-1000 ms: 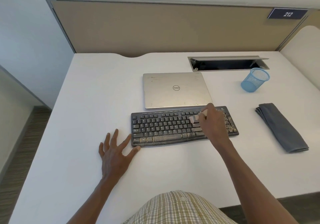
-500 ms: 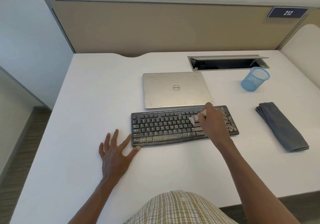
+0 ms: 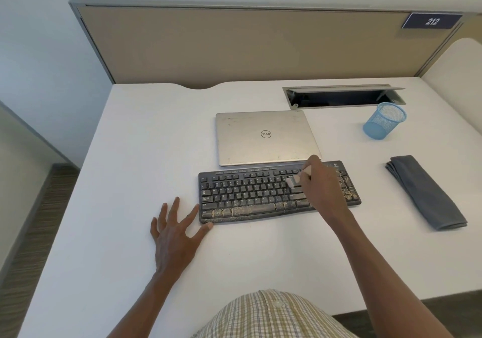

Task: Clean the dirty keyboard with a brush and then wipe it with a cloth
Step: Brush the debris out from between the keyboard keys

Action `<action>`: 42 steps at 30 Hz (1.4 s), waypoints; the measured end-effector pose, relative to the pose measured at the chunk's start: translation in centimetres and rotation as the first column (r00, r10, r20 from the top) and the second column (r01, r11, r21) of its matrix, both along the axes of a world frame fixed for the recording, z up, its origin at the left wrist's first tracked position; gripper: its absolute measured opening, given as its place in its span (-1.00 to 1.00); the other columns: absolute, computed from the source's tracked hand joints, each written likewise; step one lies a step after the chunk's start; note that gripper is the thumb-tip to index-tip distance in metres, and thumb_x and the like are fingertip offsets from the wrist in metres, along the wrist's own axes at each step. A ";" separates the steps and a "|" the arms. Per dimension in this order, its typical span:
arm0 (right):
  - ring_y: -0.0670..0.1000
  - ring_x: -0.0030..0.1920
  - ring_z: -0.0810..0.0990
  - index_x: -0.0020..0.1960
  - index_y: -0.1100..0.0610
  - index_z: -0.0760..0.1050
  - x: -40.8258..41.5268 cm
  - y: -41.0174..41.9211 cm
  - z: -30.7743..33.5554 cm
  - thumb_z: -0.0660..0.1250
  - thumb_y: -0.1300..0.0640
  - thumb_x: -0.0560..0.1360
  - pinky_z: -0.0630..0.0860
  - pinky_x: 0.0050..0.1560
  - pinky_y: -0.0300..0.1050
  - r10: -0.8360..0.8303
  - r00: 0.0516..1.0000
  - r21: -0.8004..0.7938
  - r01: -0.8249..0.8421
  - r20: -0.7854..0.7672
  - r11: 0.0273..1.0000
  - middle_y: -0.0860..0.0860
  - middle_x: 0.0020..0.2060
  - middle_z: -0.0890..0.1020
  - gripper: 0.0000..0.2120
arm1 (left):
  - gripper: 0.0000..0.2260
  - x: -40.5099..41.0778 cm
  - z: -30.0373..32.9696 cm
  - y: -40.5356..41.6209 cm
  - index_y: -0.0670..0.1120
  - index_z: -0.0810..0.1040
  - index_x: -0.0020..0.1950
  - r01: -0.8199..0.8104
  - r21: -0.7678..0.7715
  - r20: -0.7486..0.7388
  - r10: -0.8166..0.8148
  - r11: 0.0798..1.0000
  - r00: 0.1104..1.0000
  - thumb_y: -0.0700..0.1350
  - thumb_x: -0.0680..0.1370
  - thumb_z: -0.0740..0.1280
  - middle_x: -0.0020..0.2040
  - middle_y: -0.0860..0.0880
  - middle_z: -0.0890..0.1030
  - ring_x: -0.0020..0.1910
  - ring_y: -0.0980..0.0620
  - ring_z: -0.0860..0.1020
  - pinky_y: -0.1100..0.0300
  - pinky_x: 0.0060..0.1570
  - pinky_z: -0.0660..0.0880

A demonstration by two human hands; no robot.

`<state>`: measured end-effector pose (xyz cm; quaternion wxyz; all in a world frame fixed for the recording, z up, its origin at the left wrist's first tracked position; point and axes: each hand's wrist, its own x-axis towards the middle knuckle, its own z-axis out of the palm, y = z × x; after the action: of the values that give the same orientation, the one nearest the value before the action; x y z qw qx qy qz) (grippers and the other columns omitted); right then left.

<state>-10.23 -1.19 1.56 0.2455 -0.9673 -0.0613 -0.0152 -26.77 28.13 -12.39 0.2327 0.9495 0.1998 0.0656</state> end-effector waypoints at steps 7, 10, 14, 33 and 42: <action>0.10 -0.28 0.57 0.00 0.23 0.45 -0.1 0.2 -0.4 0.23 0.28 0.56 0.46 -0.35 -0.11 0.001 1.000 -0.030 -0.001 0.001 1.000 0.13 -0.26 0.62 -0.95 | -0.33 0.0 -0.2 0.0 0.27 0.47 0.45 0.001 0.009 0.008 -0.001 1.000 1.000 0.53 0.45 0.07 0.64 -0.04 0.19 0.64 -0.10 0.02 -0.17 0.56 -0.06; 0.14 -0.23 0.58 -0.01 0.23 0.45 -0.1 0.1 -0.4 0.22 0.27 0.56 0.50 -0.26 -0.08 0.015 0.999 -0.047 -0.017 -0.038 0.999 0.15 -0.23 0.62 -0.95 | -0.34 0.0 -0.2 0.0 0.27 0.48 0.44 -0.001 0.007 0.012 0.001 1.000 1.000 0.53 0.45 0.08 0.64 -0.04 0.19 0.64 -0.10 0.02 -0.17 0.56 -0.06; 0.10 -0.27 0.54 0.00 0.23 0.45 -0.1 0.0 -0.2 0.24 0.25 0.57 0.40 -0.38 -0.17 -0.013 0.999 -0.024 0.012 -0.037 1.000 0.12 -0.25 0.58 -0.94 | -0.33 0.0 -0.2 0.0 0.28 0.47 0.45 0.001 0.006 0.006 -0.001 1.000 1.000 0.54 0.45 0.07 0.64 -0.03 0.19 0.64 -0.08 0.01 -0.16 0.56 -0.07; -0.02 -0.36 0.50 -0.13 0.16 0.60 0.0 -1.5 0.0 0.25 0.40 0.49 0.30 -0.43 -0.32 0.057 0.996 -0.075 -0.062 -0.070 0.995 0.06 -0.26 0.66 -0.78 | -0.35 0.0 -0.2 0.0 0.28 0.49 0.43 -0.007 0.005 0.027 0.007 1.000 1.000 0.53 0.44 0.10 0.63 -0.04 0.21 0.63 -0.09 0.03 -0.17 0.56 -0.04; 0.00 -0.34 0.52 -0.10 0.16 0.58 -0.1 -1.7 -0.8 0.30 0.37 0.49 0.31 -0.45 -0.34 -0.014 0.997 -0.110 0.006 -0.072 0.994 0.12 -0.23 0.67 -0.84 | -0.35 0.0 -0.1 0.1 0.28 0.48 0.43 -0.006 -0.002 0.017 0.006 1.000 1.000 0.53 0.44 0.10 0.64 -0.03 0.20 0.64 -0.09 0.02 -0.17 0.56 -0.05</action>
<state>-10.32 -2.91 0.75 0.1938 -0.9796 -0.0482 0.0223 -26.80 28.21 -12.54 0.2350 0.9481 0.2007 0.0743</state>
